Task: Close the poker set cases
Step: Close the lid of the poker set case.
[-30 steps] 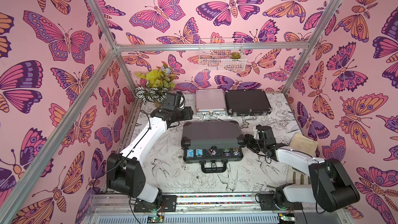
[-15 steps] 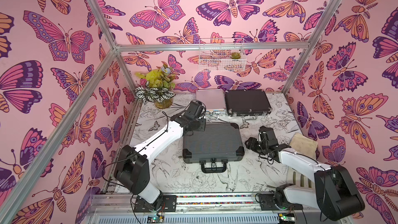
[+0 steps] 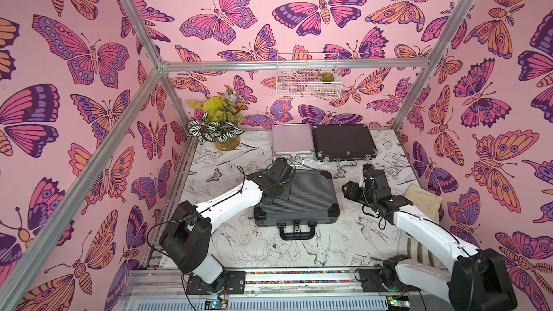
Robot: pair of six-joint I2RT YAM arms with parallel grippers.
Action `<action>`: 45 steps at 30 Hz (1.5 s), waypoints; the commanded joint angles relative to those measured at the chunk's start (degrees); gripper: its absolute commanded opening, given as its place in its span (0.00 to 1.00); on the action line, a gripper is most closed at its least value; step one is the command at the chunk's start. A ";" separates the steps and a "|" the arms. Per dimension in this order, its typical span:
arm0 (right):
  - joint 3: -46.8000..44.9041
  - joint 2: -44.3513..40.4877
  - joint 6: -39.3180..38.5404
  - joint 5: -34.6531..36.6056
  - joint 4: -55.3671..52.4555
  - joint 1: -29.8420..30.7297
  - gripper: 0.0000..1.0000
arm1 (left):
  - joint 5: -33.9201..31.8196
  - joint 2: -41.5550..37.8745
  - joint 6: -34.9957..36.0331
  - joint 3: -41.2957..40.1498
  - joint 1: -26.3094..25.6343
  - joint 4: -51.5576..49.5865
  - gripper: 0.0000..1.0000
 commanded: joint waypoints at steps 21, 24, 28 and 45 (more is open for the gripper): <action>12.72 22.74 -7.05 -12.28 -1.27 23.76 0.16 | 2.01 -2.66 -3.36 -7.40 1.73 -2.07 0.42; 10.82 24.06 -6.88 -12.32 -1.67 23.50 0.14 | 2.63 -3.26 -3.23 -7.43 1.72 -2.14 0.42; 9.34 23.87 -6.28 -12.55 -1.78 22.24 0.13 | 3.66 -5.49 -3.44 -6.96 1.31 -2.36 0.43; 7.91 24.77 -4.22 -13.56 0.82 18.53 0.12 | 6.61 -19.80 -16.48 -12.38 -11.64 -6.74 0.57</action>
